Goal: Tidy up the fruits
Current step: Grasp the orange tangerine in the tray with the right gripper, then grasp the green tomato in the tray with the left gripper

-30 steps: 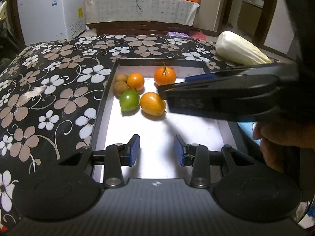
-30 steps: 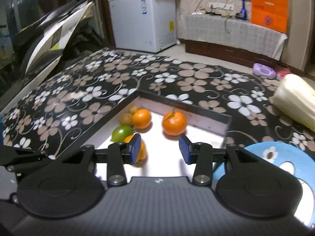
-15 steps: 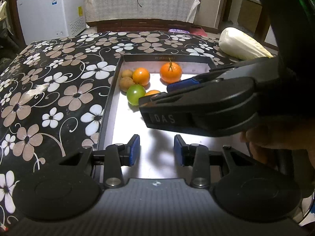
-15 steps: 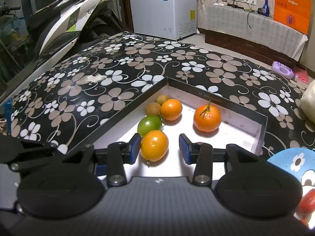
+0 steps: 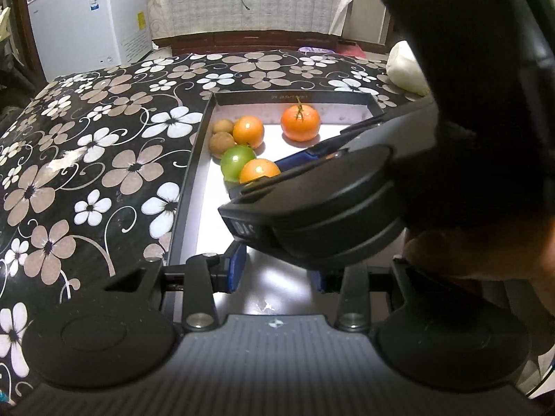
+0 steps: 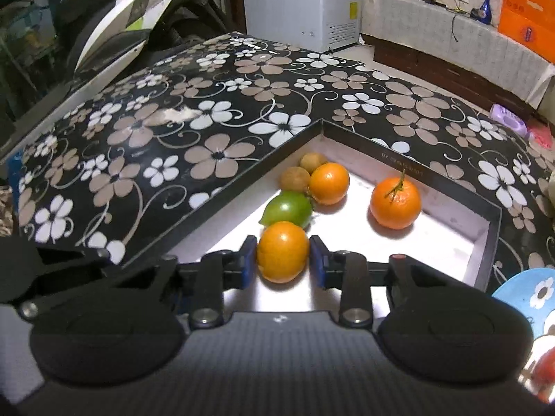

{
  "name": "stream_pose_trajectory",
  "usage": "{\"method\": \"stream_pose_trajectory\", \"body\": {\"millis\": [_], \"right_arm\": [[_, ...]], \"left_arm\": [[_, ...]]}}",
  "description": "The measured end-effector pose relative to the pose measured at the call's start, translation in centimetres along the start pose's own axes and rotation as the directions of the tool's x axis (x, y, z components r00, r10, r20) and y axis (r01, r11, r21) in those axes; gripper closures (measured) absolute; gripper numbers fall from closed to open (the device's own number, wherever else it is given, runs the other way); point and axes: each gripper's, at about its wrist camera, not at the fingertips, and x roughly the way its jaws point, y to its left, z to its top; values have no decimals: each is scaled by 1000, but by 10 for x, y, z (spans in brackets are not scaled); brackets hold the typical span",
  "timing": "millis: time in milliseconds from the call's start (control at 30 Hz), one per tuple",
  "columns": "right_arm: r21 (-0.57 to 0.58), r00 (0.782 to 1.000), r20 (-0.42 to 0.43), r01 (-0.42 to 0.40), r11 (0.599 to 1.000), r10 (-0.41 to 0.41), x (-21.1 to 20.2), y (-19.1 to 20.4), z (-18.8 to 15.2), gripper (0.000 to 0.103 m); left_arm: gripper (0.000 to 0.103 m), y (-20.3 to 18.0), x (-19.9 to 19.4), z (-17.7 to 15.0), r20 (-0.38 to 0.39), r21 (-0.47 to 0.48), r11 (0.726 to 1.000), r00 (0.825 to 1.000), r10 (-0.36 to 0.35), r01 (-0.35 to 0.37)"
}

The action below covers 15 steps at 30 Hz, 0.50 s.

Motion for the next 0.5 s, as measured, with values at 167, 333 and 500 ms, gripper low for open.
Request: {"method": "stream_pose_trajectory", "body": {"millis": [167, 333, 500], "right_arm": [[7, 1000, -1, 14, 1000, -14, -4, -2, -1, 68], [116, 994, 78, 70, 991, -79, -30, -28, -3, 68], [243, 981, 151, 82, 966, -121, -52, -57, -10, 68]], "left_arm": [[57, -2, 0, 3, 9, 1, 1000, 1000, 9, -9], [51, -2, 5, 17, 28, -17, 999, 998, 52, -52], [44, -1, 14, 35, 26, -63, 995, 996, 83, -81]]}}
